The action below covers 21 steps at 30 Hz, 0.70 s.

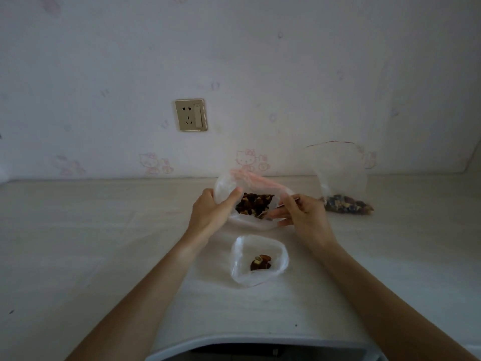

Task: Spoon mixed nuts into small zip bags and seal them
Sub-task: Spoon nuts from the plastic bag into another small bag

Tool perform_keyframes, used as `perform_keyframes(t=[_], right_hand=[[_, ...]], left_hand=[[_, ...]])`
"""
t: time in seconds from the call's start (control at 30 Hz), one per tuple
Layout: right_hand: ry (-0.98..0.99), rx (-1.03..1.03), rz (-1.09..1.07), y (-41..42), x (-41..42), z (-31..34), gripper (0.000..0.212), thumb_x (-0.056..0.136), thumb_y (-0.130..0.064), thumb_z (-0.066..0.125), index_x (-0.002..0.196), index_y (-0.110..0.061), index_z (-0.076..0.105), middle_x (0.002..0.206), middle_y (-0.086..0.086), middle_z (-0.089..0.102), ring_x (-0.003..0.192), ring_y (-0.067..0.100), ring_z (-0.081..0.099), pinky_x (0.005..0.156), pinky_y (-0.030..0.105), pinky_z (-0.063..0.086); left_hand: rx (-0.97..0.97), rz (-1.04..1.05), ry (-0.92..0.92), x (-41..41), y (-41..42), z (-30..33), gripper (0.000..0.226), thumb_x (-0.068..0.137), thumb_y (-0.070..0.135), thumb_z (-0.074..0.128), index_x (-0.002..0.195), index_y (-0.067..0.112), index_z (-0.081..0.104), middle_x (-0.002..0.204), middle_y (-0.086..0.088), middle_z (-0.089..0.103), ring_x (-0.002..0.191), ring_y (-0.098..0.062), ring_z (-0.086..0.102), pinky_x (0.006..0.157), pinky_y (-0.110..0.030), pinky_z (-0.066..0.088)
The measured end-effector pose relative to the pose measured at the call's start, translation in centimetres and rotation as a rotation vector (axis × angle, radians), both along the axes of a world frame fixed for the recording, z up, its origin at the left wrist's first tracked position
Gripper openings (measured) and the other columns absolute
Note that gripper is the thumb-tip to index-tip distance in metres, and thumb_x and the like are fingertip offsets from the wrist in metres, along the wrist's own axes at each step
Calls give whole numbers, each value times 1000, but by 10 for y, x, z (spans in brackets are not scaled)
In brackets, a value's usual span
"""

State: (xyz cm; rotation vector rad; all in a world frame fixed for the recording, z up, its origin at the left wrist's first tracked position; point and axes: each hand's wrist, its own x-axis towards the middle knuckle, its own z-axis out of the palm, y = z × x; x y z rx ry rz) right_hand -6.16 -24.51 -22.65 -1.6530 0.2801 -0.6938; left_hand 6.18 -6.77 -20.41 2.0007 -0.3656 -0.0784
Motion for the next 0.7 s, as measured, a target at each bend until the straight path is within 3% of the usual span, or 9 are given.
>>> perform_keyframes(t=[0.13,0.2,0.3,0.47,0.6,0.7], right_hand=[[9,17,23,2,3,-3,23,103,-23,61,94,-10,77,82,6,80,81,21,79,74,34,65],[3,59,8,2,4,-4,23,104,-20,60,93,-9,77,82,7,80,81,23,79,73,34,65],[14,96,-44,1,7,-4,24,104,-18,59,91,-8,77,81,8,80,80,23,79,70,37,65],[39,71,-101,6,14,-4,18,103,-19,61,95,-12,76,79,3,79,73,19,78,50,34,61],[66,34,-78,6,14,-5,17,103,-21,62,95,-14,77,80,-1,79,71,18,78,49,32,60],[78,71,-83,5,13,-4,18,104,-18,60,98,-11,76,81,1,80,70,21,78,48,33,60]], left_hand=[[-31,-10,-21,7,-7,-2,35,85,61,66,94,27,69,90,4,74,86,-17,72,73,-41,61],[-46,-15,-64,7,-7,-8,34,85,59,61,87,26,70,84,-1,75,82,-20,72,76,-42,60],[-55,-33,-160,8,-9,-14,29,92,54,59,82,28,70,76,1,73,76,-17,71,70,-35,56],[-65,-80,-249,9,-11,-18,29,100,46,59,78,32,71,74,-4,73,66,-13,67,61,-24,49],[-90,-116,-272,6,-12,-17,31,102,45,59,76,32,70,67,5,70,57,-3,61,54,-13,43],[-90,-115,-274,5,-12,-17,31,102,44,59,74,33,69,59,9,64,53,-1,56,52,-13,41]])
